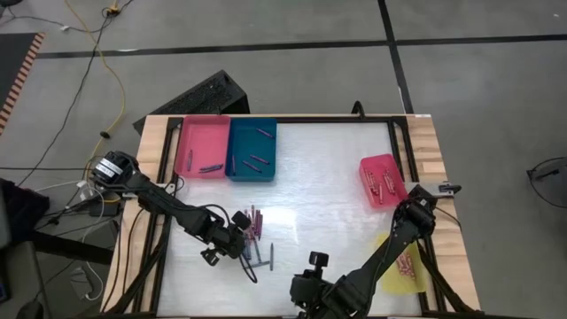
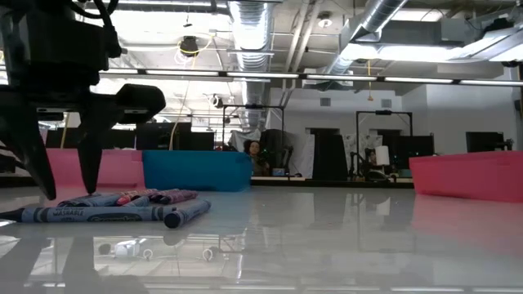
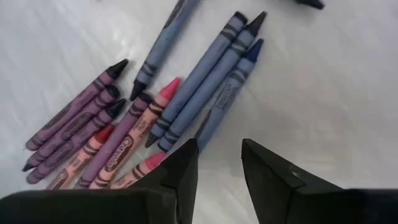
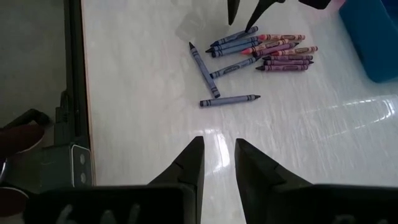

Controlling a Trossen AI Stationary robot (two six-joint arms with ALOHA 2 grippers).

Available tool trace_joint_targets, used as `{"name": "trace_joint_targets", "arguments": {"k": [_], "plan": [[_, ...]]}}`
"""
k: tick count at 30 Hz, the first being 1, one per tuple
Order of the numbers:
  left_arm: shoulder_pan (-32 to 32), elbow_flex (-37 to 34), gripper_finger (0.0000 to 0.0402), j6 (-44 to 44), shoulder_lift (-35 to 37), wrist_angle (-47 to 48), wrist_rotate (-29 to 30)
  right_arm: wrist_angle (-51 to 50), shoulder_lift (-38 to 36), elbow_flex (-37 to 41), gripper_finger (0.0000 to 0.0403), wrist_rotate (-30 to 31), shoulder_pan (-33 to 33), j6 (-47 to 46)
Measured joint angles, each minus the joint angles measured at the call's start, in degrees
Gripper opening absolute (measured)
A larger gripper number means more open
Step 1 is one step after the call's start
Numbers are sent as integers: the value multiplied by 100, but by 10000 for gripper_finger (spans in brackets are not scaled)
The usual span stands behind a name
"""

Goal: Sort crayons
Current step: Put the blue crayon into the large red bin

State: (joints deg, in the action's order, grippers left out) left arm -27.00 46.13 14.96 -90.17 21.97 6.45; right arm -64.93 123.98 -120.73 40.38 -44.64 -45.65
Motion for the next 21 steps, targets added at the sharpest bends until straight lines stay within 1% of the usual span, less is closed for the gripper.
{"name": "trace_joint_targets", "arguments": {"k": [2, 7, 11, 16, 21], "plan": [[0, -7, 114, 7, 0, -3, 79, 4, 0, 0, 86, 0, 0, 2], [0, -7, 114, 113, 0, -111, 46, 4, 0, 0, 86, -4, 0, 2], [0, -7, 114, 183, 0, -291, 281, 24, 0, 0, 86, -7, 0, 2], [1, -7, 114, 238, 0, -270, 108, 33, 0, 0, 86, -11, 0, 2], [48, -7, 114, 255, 0, -198, 89, 31, 0, 0, 86, -11, 0, 2]]}}
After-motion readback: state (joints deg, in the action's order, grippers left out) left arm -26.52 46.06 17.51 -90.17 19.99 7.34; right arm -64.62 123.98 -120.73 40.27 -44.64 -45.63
